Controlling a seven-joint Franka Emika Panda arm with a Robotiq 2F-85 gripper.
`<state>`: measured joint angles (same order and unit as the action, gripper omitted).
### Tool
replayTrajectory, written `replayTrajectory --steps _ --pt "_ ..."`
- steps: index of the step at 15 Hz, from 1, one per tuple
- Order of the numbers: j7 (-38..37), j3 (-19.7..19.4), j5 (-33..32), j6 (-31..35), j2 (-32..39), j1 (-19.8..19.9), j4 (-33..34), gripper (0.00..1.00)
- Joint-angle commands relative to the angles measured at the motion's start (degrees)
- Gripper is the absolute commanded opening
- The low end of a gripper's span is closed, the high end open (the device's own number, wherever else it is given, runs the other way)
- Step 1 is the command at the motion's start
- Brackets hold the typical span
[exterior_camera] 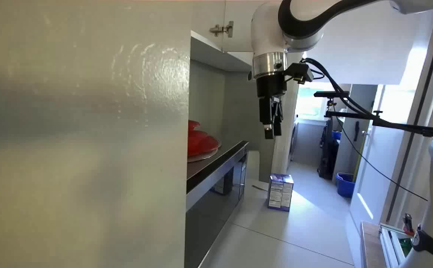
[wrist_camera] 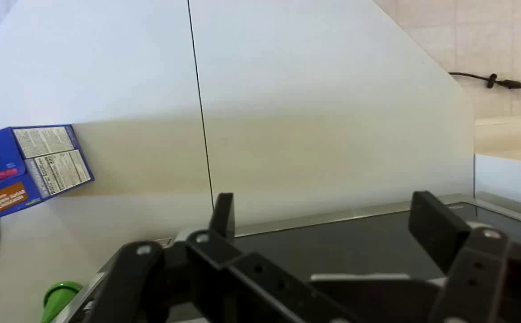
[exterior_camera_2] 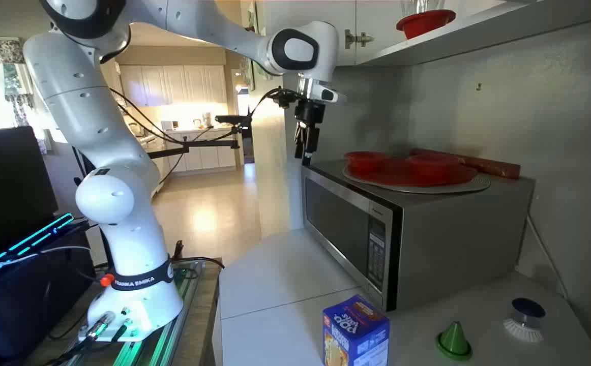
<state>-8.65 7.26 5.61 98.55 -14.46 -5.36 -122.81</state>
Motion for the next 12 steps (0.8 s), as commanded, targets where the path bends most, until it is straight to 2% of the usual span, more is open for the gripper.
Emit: replayTrajectory --steps 1,6,8,11,12 --pt "-0.01 -0.06 -0.03 -0.12 0.03 -0.06 0.10 1.00" --pt "-0.01 -0.06 -0.03 -0.12 0.03 -0.06 0.10 1.00" --pt "1.52 -0.95 1.27 0.70 -2.88 0.11 -2.52 1.00" --pt "5.12 -4.43 6.07 1.48 -6.76 1.18 -5.96 1.00" --pt "7.40 -6.17 8.02 -0.10 -7.64 1.62 -6.55 1.00"
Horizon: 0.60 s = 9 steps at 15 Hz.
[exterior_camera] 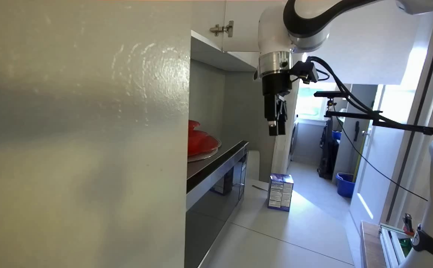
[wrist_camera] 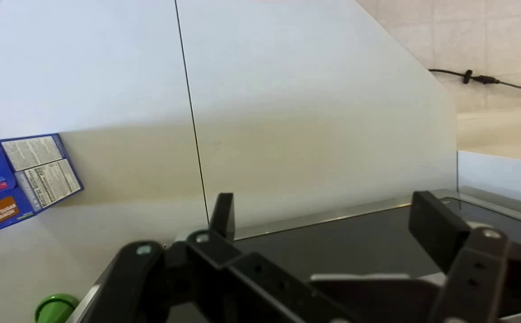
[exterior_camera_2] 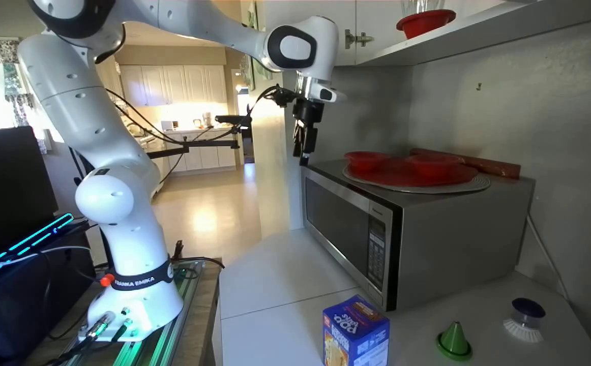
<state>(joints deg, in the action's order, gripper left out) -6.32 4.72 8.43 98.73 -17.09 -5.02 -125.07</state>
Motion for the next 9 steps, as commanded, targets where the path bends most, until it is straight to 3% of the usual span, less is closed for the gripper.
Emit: replayTrajectory --steps 1,6,9 --pt "7.27 -5.25 6.80 -1.12 -6.02 1.75 -5.10 1.00" --pt "16.25 -14.10 12.94 -6.80 -10.81 5.77 -6.94 1.00" --pt "17.76 -14.31 11.29 -8.18 -15.12 7.56 -11.48 1.00"
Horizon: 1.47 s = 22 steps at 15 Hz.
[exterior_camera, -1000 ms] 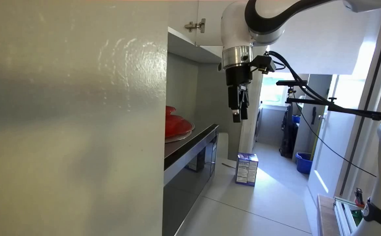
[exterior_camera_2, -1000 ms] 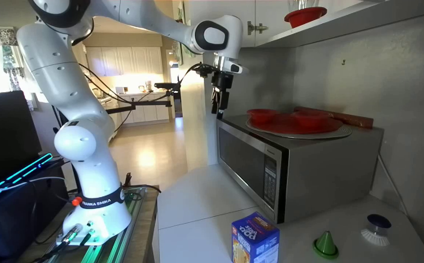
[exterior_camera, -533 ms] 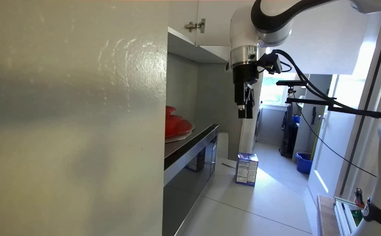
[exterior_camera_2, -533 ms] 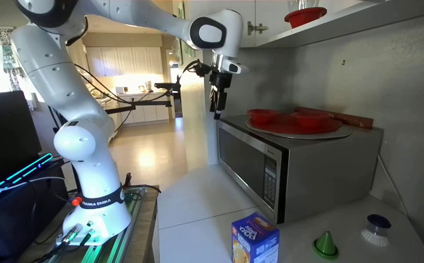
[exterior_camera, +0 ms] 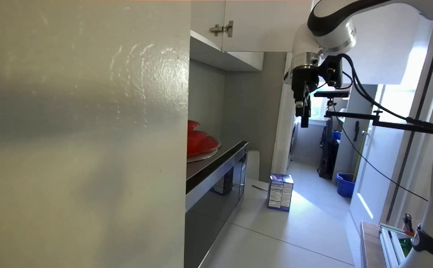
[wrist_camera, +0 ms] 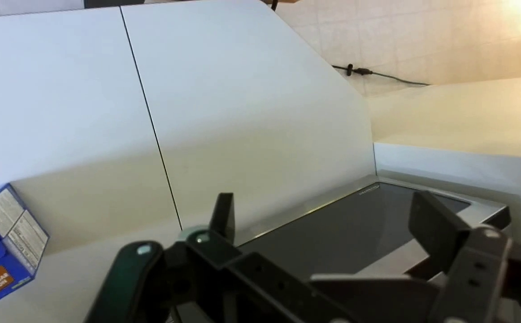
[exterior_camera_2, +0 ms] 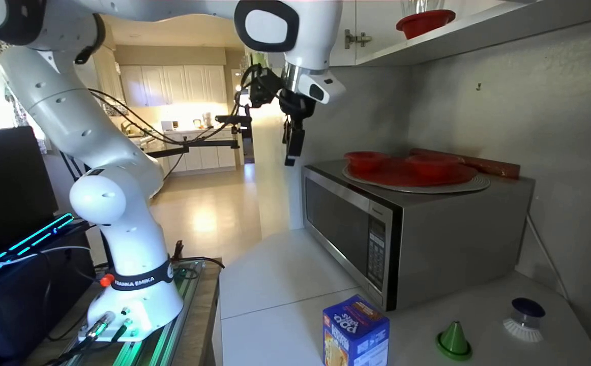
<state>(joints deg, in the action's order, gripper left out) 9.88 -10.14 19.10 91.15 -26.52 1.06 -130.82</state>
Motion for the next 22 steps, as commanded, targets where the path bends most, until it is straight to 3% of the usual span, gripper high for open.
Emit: replayTrajectory --steps 1,4,7,8,9,15,19,22 --pt "0.64 0.96 1.44 1.20 -8.34 2.26 -8.76 1.00" --pt "-1.77 0.65 5.02 3.73 -14.27 3.85 -14.22 1.00" --pt "-2.39 -2.00 8.48 2.03 -17.28 5.66 -14.22 1.00" --pt "-2.63 -2.95 9.44 1.62 -18.12 6.47 -13.82 0.75" --pt "-2.87 -4.16 10.36 1.07 -18.75 7.31 -13.08 0.74" --pt "-4.67 -10.62 16.09 2.40 -20.74 13.07 -10.28 0.30" --pt "-7.50 -12.25 17.87 4.79 -18.83 17.10 -7.67 0.02" --pt "-10.41 -12.67 18.95 7.35 -17.98 18.98 -5.93 0.00"
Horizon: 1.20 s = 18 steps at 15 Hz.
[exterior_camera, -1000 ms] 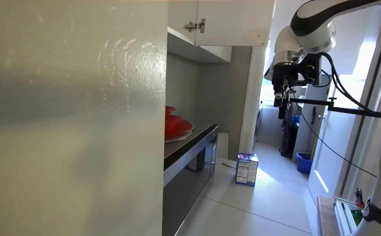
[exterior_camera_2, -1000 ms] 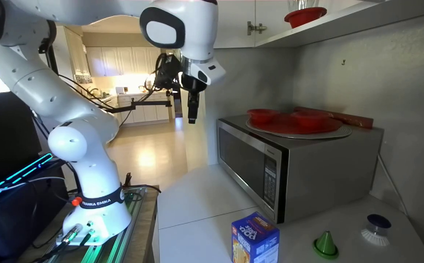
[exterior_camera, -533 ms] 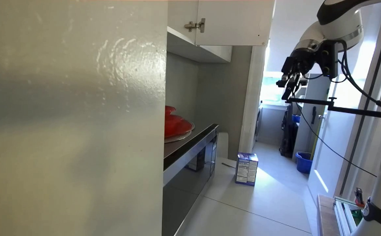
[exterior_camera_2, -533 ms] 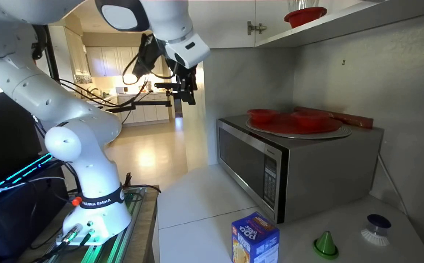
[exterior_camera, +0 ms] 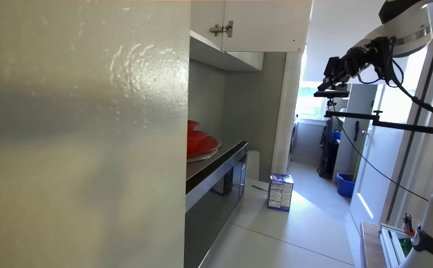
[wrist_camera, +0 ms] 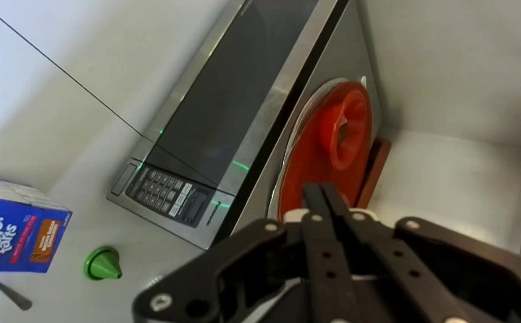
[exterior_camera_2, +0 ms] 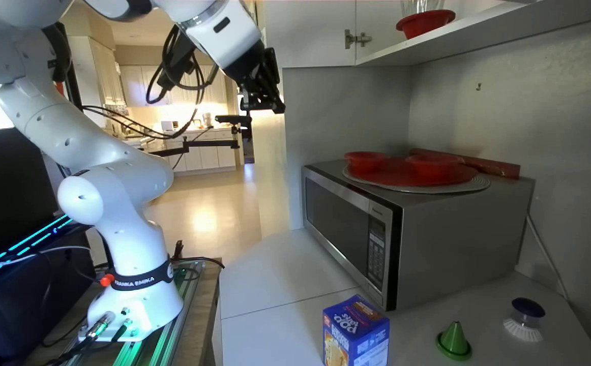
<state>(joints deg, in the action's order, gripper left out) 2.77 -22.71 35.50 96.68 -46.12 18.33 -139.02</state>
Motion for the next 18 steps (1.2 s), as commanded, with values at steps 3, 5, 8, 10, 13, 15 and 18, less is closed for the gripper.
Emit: replayTrajectory --steps 3,5,8,10,13,15,18 --pt "-7.12 -0.20 3.64 4.67 2.82 2.93 4.58 0.00" --pt "-10.14 0.03 3.95 7.18 3.94 3.82 6.34 0.00" --pt "-14.60 0.52 2.86 11.48 6.20 5.25 8.79 0.00" --pt "-17.51 0.54 2.13 14.43 8.17 6.19 10.19 0.00" --pt "-21.74 0.25 1.97 17.41 10.84 7.30 12.31 0.00" --pt "-24.61 0.00 2.03 18.76 12.49 7.99 13.96 0.00" --pt "-27.48 -0.74 2.64 19.43 13.89 8.47 16.36 0.00"
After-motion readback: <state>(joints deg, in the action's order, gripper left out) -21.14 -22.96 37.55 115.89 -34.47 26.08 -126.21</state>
